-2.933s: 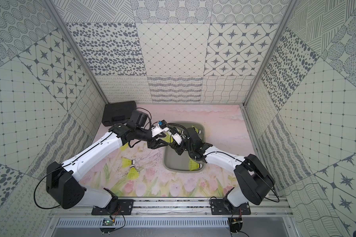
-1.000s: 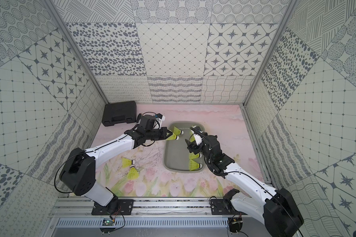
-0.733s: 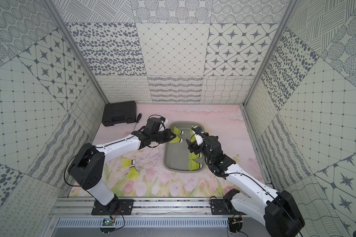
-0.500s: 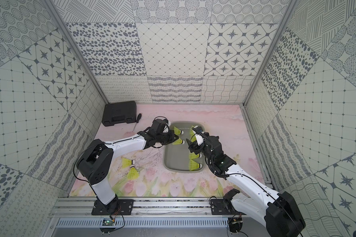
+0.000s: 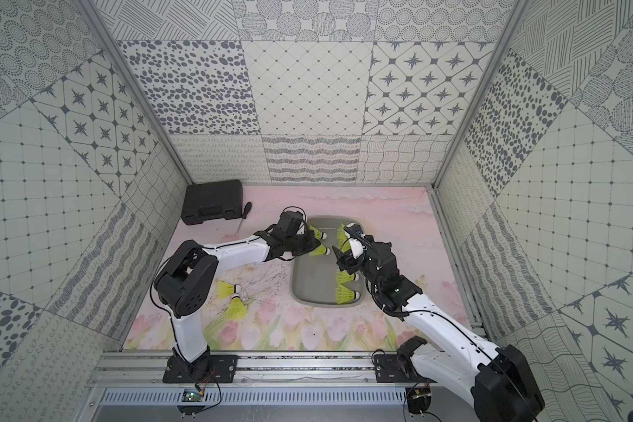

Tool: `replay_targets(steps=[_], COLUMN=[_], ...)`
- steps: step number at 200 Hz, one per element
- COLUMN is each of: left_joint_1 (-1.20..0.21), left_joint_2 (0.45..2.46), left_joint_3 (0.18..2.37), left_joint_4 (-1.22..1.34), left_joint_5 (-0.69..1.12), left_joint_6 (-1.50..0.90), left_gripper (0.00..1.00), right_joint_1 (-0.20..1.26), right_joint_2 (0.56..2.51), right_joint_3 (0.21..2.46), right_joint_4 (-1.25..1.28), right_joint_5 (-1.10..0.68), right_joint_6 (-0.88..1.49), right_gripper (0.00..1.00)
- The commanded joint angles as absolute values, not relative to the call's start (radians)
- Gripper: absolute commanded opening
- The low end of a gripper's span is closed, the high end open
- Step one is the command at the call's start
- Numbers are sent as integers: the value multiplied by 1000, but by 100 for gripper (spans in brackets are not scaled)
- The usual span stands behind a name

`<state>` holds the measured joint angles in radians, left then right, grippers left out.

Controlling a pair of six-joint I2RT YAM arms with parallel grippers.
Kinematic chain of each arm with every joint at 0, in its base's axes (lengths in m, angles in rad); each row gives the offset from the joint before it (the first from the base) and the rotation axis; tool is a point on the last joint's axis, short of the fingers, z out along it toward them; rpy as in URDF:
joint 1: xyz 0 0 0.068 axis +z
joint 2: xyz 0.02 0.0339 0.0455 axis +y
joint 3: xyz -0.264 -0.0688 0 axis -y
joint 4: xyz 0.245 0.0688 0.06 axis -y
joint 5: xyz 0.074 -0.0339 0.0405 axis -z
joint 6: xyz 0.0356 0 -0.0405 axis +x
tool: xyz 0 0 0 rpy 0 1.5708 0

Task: Put the shuttlecocks into the storage box
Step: Place the shuttlecock in the storage box.

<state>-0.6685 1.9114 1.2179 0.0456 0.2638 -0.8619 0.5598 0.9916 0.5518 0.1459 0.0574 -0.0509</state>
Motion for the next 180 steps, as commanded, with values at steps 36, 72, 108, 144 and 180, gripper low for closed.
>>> replay_targets(steps=[36,72,108,144,180], left_joint_1=[-669,-662,-655,-640,-624], left_joint_2=[1933,1931,1910,1897,1885], left_joint_3=[1242,1235,1225,1221,1207], left_joint_4=[30,22,4,-19,-25], left_joint_5=[206,192,172,165,167], left_joint_6=[-837,-838,-818,-794,-786], left_gripper=[0,0,0,0,0], right_joint_1=[551,547,544,542,541], right_joint_2=[976,978,979,981,982], right_joint_3=[546,522,519,517,517], right_joint_4=[163,164,163,163,164], right_joint_5=[55,55,56,56,58], right_joint_6=[-40,-36,-32,-28,-29], right_gripper=[86,86,86,86,87])
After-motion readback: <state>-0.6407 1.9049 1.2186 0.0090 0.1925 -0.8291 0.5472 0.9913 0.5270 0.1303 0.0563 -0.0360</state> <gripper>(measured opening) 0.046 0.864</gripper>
